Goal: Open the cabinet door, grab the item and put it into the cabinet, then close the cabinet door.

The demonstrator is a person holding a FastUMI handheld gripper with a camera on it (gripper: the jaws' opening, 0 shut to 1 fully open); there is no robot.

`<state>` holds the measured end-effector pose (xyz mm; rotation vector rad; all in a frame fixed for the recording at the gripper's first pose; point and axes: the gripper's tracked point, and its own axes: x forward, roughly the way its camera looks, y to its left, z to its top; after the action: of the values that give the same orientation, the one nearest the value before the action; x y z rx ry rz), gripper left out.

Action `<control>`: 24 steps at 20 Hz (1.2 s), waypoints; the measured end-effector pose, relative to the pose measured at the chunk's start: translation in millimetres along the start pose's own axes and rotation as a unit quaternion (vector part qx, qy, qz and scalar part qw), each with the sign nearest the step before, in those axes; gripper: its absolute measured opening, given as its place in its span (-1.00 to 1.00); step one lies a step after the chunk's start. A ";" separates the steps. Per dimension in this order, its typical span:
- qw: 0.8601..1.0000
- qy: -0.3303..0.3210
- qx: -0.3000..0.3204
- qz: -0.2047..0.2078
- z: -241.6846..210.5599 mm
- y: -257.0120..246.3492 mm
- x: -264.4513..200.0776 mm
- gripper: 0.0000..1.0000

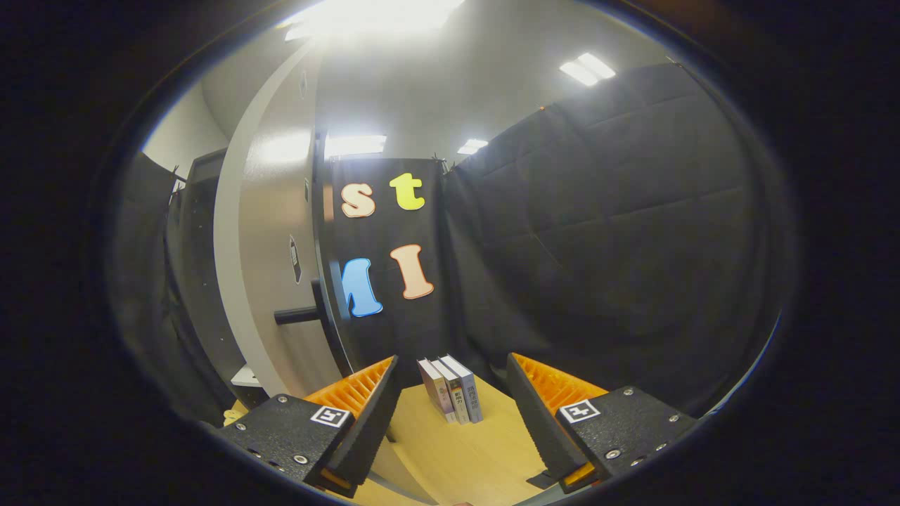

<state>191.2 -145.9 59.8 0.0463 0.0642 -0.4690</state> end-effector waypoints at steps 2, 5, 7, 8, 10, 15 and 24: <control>1.000 -0.007 -0.013 -0.004 1.9 2.6 -2.5 0.83; 1.000 -0.015 -0.022 -0.016 1.5 11.0 -9.1 0.82; 0.999 -0.018 -0.027 -0.011 1.4 20.0 -15.6 0.82; 0.999 -0.017 -0.027 -0.005 0.9 26.0 -18.7 0.82; 1.000 -0.016 -0.023 0.013 -0.8 40.7 -26.4 0.82; 0.999 -0.011 -0.019 0.049 -1.6 74.7 -36.6 0.82; 0.990 -0.001 -0.007 0.142 -9.1 138.4 -42.1 0.82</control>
<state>216.0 -3.1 57.9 0.0398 0.0586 -0.1845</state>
